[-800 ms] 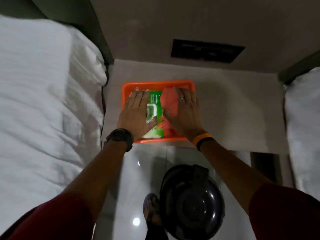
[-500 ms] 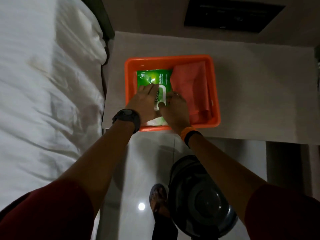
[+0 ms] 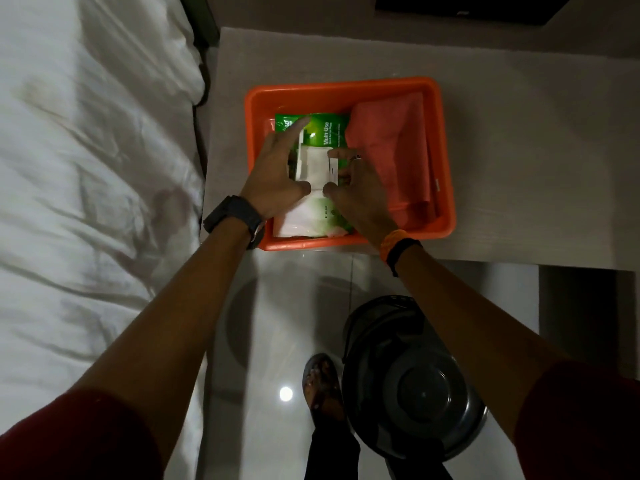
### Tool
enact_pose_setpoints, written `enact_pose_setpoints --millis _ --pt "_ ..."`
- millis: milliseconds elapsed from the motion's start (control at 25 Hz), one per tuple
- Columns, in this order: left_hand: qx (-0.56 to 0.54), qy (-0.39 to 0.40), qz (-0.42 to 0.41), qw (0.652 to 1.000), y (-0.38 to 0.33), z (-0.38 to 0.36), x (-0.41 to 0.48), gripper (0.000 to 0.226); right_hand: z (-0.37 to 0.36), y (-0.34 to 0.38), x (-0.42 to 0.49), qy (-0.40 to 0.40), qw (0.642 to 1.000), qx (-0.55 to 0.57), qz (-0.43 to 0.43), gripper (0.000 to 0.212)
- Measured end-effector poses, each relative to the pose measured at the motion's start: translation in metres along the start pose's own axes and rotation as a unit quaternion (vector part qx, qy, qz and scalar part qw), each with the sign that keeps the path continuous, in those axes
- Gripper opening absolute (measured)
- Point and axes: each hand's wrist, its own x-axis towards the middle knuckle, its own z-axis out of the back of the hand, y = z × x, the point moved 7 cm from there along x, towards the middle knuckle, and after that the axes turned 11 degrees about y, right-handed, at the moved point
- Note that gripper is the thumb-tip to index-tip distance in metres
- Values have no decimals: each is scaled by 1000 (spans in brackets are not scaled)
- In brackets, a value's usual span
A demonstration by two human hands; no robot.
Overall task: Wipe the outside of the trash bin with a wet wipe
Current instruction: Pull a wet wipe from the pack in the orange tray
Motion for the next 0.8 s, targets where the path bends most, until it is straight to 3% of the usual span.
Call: enact_pose_setpoints --millis 160,360,520,640,720,800 --pt "-58 -39 -2 998 4 0 -4 89 -10 9 4 -21 989 -139 48 48" --pt "-86 -48 -1 995 8 -4 -8 90 -8 27 11 -107 940 -310 95 24" --pt "-125 -52 -14 991 7 -5 -9 88 -15 28 13 -73 930 -339 125 31" --pt "-118 -57 -20 991 6 -6 -8 88 -23 28 18 -68 889 -435 127 32" --pt "-107 -56 -16 993 8 -7 -7 90 -15 30 20 -76 934 -332 109 27" --pt "-89 -63 -18 994 11 -8 -8 91 6 25 13 -110 990 -44 75 15"
